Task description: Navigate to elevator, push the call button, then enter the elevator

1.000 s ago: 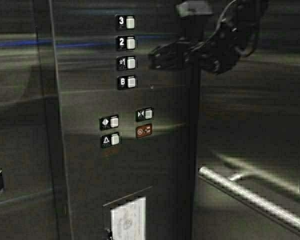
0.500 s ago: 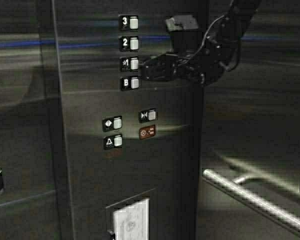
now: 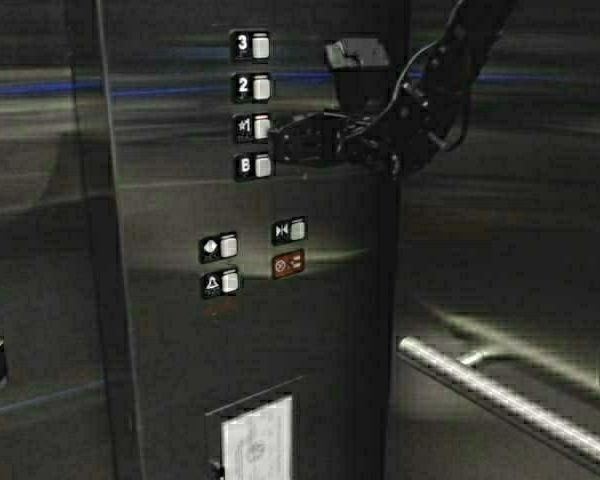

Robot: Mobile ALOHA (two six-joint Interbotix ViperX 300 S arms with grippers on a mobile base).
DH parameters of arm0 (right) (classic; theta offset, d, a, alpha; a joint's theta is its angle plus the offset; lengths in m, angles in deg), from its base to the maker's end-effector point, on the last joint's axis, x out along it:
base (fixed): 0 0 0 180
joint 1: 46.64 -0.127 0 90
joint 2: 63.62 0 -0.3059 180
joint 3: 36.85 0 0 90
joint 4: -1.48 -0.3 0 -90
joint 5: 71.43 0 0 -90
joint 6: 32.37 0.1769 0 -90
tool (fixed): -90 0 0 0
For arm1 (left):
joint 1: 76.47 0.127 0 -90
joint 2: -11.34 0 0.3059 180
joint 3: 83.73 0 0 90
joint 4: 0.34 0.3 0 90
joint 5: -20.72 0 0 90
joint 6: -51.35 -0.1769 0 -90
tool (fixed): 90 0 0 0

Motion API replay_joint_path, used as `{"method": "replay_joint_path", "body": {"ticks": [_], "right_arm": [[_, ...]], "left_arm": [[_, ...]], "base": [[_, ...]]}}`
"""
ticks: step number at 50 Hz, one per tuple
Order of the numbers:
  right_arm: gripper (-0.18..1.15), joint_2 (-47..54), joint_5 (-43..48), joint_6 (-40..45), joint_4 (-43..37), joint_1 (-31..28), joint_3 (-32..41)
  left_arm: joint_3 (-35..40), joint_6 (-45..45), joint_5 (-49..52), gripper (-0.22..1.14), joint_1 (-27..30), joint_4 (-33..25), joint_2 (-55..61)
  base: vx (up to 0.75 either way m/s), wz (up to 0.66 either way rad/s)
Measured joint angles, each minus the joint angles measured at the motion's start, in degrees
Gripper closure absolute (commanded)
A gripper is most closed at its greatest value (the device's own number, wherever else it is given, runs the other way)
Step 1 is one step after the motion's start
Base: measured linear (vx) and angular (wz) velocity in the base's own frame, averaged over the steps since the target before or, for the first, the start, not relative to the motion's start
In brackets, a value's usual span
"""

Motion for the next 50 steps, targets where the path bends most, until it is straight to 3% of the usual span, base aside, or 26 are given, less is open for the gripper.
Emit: {"method": "replay_joint_path", "body": {"ticks": [16,26,39,50], "right_arm": [[0.91,-14.4,-0.2,-1.6,-0.6,1.1,-16.9],[0.91,-25.4,-6.8,-1.4,-2.0,1.4,-24.4],[0.91,-37.2,-22.1,-1.1,-4.6,1.4,-25.7],[0.91,-46.8,-39.2,-1.1,-6.2,1.4,-24.3]], "left_arm": [[0.0,0.4,0.0,0.9,0.0,-0.4,-0.4],[0.2,0.6,0.4,0.9,0.1,-1.0,-0.4],[3.3,0.4,9.1,0.9,0.0,-1.1,-0.1],[13.0,-0.4,20.0,0.9,0.0,-1.0,2.5]], "base": [[0.0,0.01],[-0.02,0.09],[-0.05,0.15],[-0.04,0.18]]}}
